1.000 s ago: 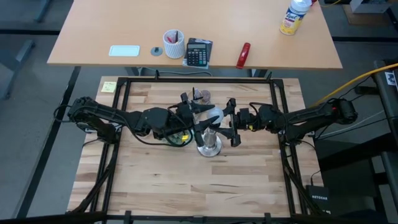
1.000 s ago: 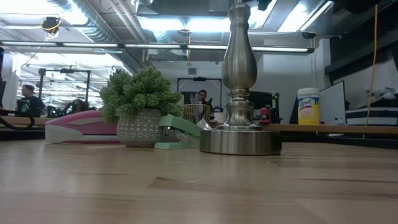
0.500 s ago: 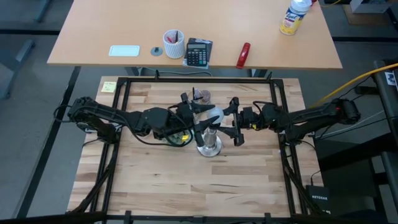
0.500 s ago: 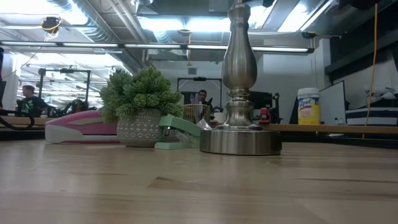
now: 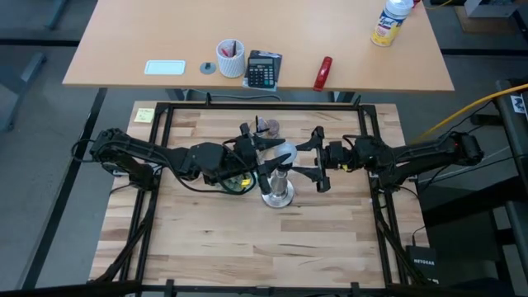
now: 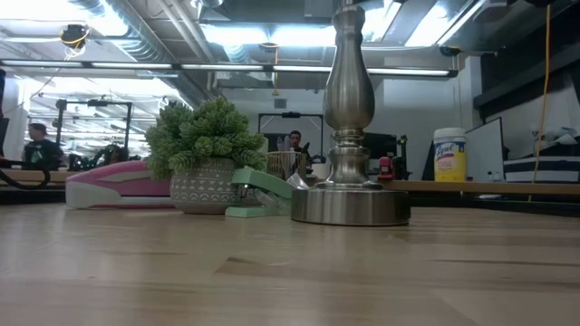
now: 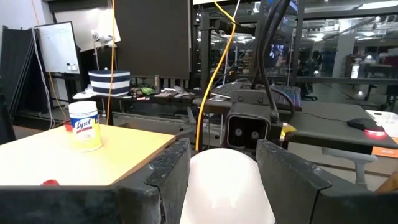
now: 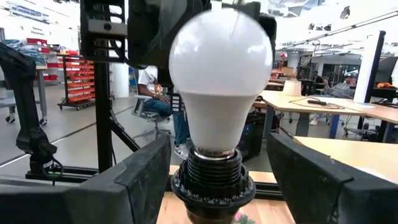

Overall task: Screw lightbulb
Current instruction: Insert the lightbulb into the lamp

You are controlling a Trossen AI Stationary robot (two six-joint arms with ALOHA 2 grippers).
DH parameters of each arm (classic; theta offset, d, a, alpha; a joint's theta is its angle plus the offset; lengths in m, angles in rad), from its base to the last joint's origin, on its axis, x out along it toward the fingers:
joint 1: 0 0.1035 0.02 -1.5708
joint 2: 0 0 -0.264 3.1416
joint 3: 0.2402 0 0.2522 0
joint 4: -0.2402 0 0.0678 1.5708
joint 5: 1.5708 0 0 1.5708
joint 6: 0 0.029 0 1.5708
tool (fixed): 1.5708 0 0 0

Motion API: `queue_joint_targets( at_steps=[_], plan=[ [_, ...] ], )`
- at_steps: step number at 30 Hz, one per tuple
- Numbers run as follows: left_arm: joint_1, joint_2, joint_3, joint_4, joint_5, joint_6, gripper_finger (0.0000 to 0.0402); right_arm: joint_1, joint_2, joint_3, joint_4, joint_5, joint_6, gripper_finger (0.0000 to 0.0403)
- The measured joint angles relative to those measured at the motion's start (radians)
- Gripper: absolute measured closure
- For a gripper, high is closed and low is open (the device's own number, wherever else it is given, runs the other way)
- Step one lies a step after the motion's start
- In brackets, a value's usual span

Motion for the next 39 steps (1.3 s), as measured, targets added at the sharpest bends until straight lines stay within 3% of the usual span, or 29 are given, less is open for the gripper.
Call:
queue_joint_targets(
  at_steps=[25,39],
  plan=[
    [0.0,0.0,0.0,0.004,0.0,0.0,0.0227,0.0,-0.087,0.001,-0.02,0.0,-0.046,0.0138],
    [0.0,0.0,0.0,0.004,0.0,0.0,0.0227,0.0,-0.087,0.001,0.011,0.014,-0.049,0.0264]
  ],
)
